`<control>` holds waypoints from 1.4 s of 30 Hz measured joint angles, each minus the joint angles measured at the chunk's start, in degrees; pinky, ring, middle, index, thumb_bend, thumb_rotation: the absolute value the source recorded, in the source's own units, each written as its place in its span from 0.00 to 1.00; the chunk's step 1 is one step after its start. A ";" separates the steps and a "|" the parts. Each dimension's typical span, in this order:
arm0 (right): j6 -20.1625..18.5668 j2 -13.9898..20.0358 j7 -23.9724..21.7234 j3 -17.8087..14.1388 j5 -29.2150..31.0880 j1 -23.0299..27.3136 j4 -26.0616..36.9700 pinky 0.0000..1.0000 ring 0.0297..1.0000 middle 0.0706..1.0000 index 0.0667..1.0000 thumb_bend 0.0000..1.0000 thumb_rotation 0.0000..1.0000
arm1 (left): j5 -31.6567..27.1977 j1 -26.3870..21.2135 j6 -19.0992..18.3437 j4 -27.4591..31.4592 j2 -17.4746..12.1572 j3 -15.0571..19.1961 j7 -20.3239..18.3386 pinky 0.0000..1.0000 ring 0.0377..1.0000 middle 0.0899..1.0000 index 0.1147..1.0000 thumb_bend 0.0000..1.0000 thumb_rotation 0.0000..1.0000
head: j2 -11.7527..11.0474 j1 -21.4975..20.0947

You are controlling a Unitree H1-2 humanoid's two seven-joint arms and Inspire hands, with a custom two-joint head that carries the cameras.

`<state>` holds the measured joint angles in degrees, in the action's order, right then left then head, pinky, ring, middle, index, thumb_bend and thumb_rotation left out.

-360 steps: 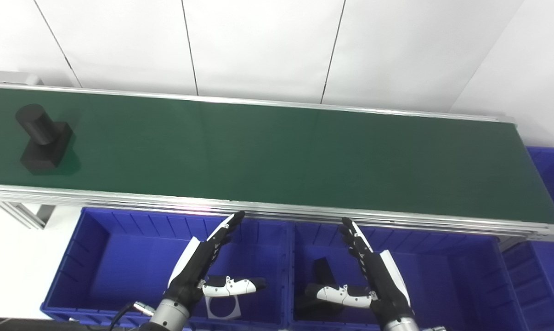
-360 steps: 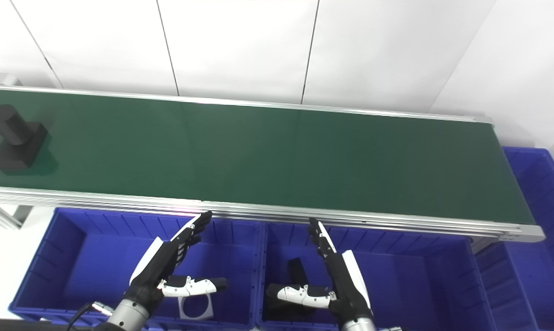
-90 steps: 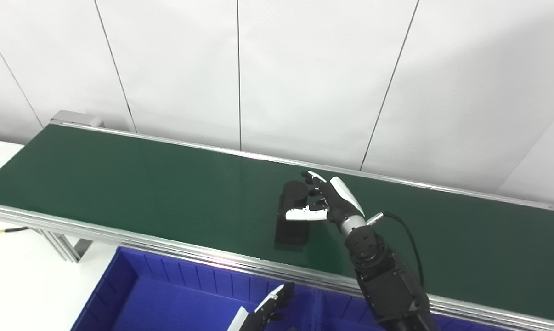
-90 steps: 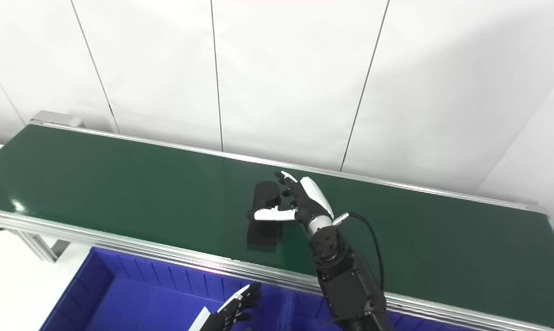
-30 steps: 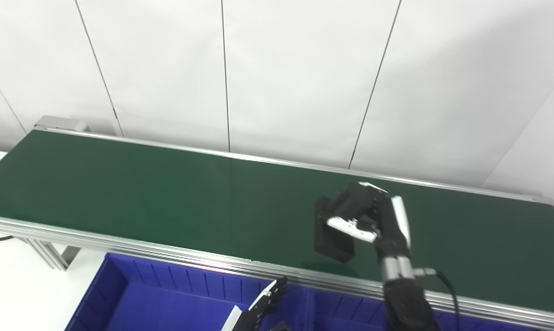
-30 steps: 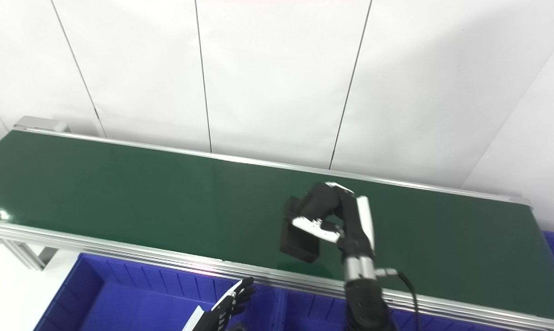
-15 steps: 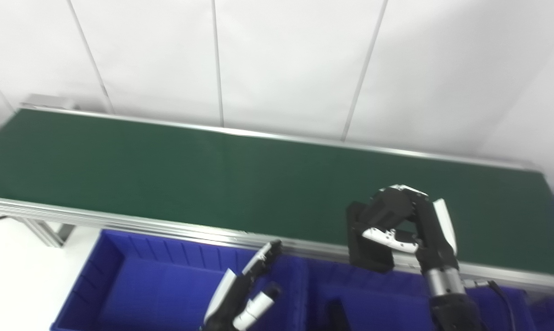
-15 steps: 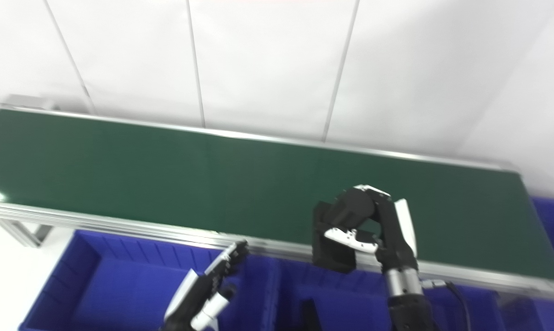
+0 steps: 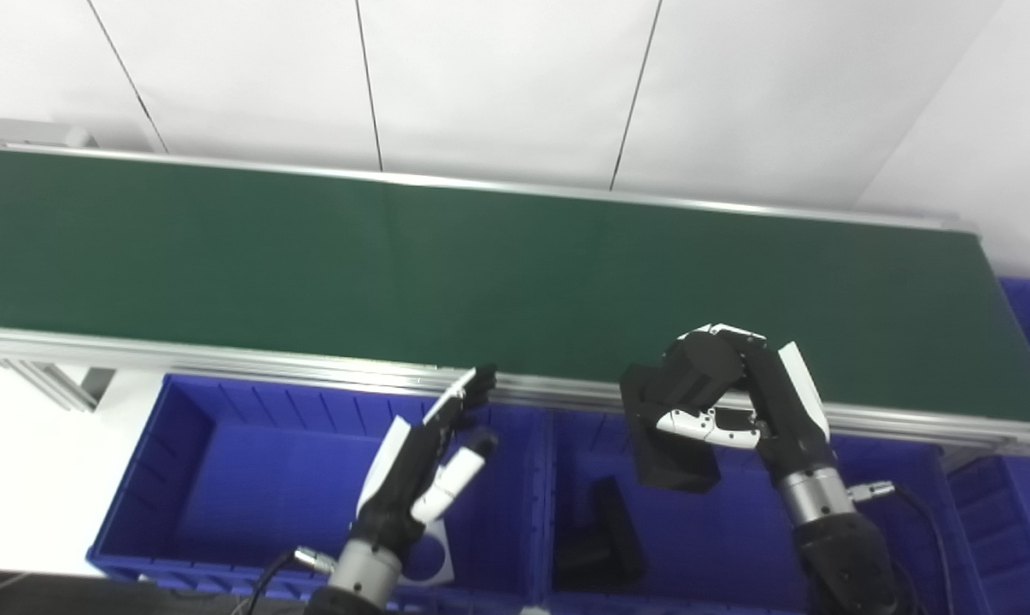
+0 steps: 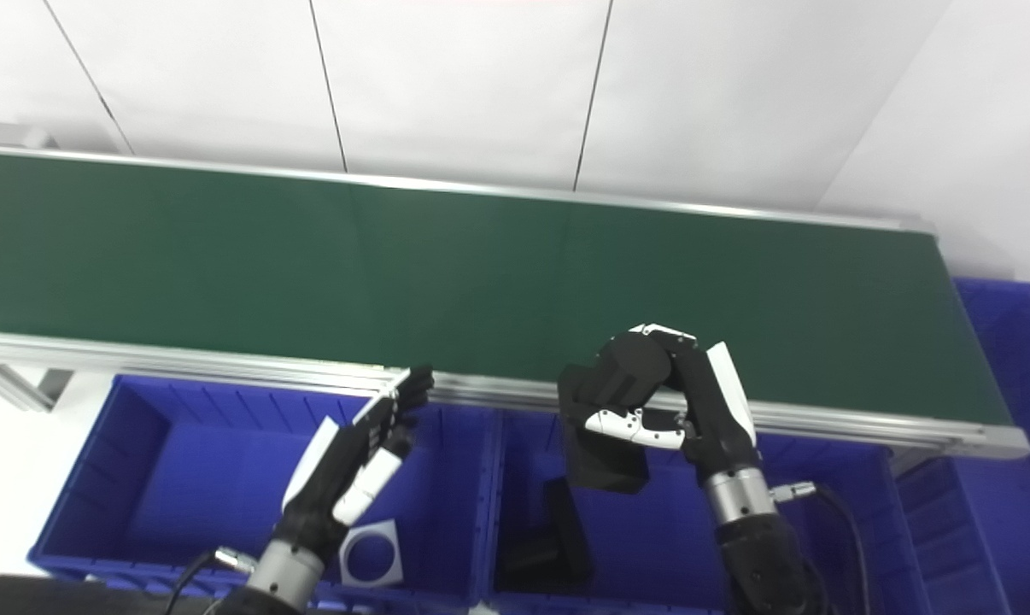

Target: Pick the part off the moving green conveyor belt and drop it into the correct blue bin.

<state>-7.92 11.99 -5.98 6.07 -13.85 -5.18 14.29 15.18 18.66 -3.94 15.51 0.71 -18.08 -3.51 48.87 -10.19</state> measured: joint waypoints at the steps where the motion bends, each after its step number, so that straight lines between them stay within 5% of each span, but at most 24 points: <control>1: -0.64 0.08 -0.01 0.26 -1.34 -0.04 -0.09 0.17 0.43 0.37 0.46 0.51 0.00 | -0.01 0.04 -0.45 0.23 -0.02 0.27 -0.10 0.86 0.89 0.89 0.89 0.58 0.95 | 0.00 0.00; 5: -4.89 0.46 -1.33 2.49 -5.96 0.04 -0.28 0.13 0.39 0.45 0.45 0.51 0.00 | -0.14 0.06 -1.57 2.20 -0.03 0.77 -0.32 0.87 0.90 0.89 0.89 0.59 0.95 | 1.06 -1.76; 7: -7.63 0.63 -2.40 3.43 -7.84 0.11 -0.27 0.11 0.20 0.43 0.45 0.52 0.00 | -0.52 0.09 -2.22 2.99 -0.10 0.93 -0.64 0.88 0.90 0.88 0.89 0.58 0.95 | 1.32 -2.20; 9: -10.03 0.75 -3.18 4.11 -9.50 0.13 -0.26 0.10 0.15 0.43 0.45 0.52 0.00 | -1.18 0.10 -2.38 3.31 -0.47 1.16 -1.27 0.89 0.90 0.89 0.89 0.58 0.95 | 1.93 -3.42; 17: -18.01 2.87 -8.14 11.18 -20.78 1.46 -0.13 0.20 0.27 0.39 0.46 0.52 0.00 | -3.32 0.18 -4.79 4.85 -1.94 2.40 -2.59 0.91 0.91 0.88 0.90 0.62 0.95 | 2.11 -5.62; 23: -18.97 1.06 -12.34 11.12 -29.27 2.37 -1.24 0.16 0.22 0.43 0.45 0.52 0.00 | -3.48 0.23 -4.80 5.00 -2.23 2.90 -3.23 0.90 0.90 0.88 0.90 0.62 0.96 | 1.15 -5.89; 25: -18.98 0.16 -13.49 11.10 -31.60 2.36 -2.34 0.19 0.27 0.44 0.45 0.52 0.00 | -3.51 0.27 -4.80 5.00 -2.31 3.19 -3.52 0.90 0.90 0.88 0.89 0.63 0.95 | 0.70 -5.71; 26: -19.00 -0.33 -14.35 11.02 -33.00 2.33 -2.85 0.37 0.49 0.47 0.45 0.52 0.00 | -3.63 0.32 -4.79 5.00 -2.31 3.33 -3.57 0.90 0.90 0.88 0.89 0.63 0.95 | 0.36 -5.71; 27: -19.02 -0.84 -15.38 10.92 -34.62 2.35 -3.34 0.38 0.51 0.47 0.45 0.52 0.00 | -4.23 0.38 -4.79 5.00 -2.30 3.48 -3.60 0.90 0.90 0.88 0.89 0.63 0.95 | 0.35 -5.71; 30: -19.02 -2.07 -18.43 10.80 -39.95 2.47 -4.87 0.48 0.63 0.76 0.46 0.50 0.10 | -4.72 0.60 -4.75 4.98 -2.36 3.73 -3.82 0.90 0.90 0.88 0.90 0.64 0.95 | -0.70 -5.80; 32: -19.02 -2.64 -19.73 10.82 -42.33 2.43 -5.30 0.57 0.69 0.81 0.46 0.50 0.12 | -4.73 0.80 -4.53 4.84 -2.55 3.84 -3.97 0.90 0.90 0.88 0.90 0.63 0.94 | -2.19 -5.28; 34: -19.03 -3.10 -19.34 10.92 -43.88 2.36 -5.96 0.71 0.80 0.84 0.71 0.52 0.03 | -4.75 0.98 -4.13 4.51 -2.76 3.97 -3.99 0.90 0.90 0.88 0.90 0.63 0.94 | -2.90 -4.84; 39: -19.02 -2.13 -17.91 14.06 -49.19 1.38 -5.75 0.98 0.97 0.88 0.82 0.51 0.13 | -6.01 1.55 -2.93 3.36 -3.41 4.18 -4.09 0.90 0.90 0.88 0.90 0.65 0.92 | -3.77 -5.01; 42: -19.02 -1.77 -17.82 14.69 -51.85 0.79 -5.44 0.99 0.99 0.89 0.83 0.53 0.14 | -6.72 1.88 -2.66 3.31 -3.73 4.30 -4.09 0.90 0.90 0.89 0.90 0.64 0.92 | -4.22 -5.01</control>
<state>-26.94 10.23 -23.80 20.76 -65.71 -4.39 8.85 8.46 20.54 -6.60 18.82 -3.02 -13.78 -7.60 44.65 -15.21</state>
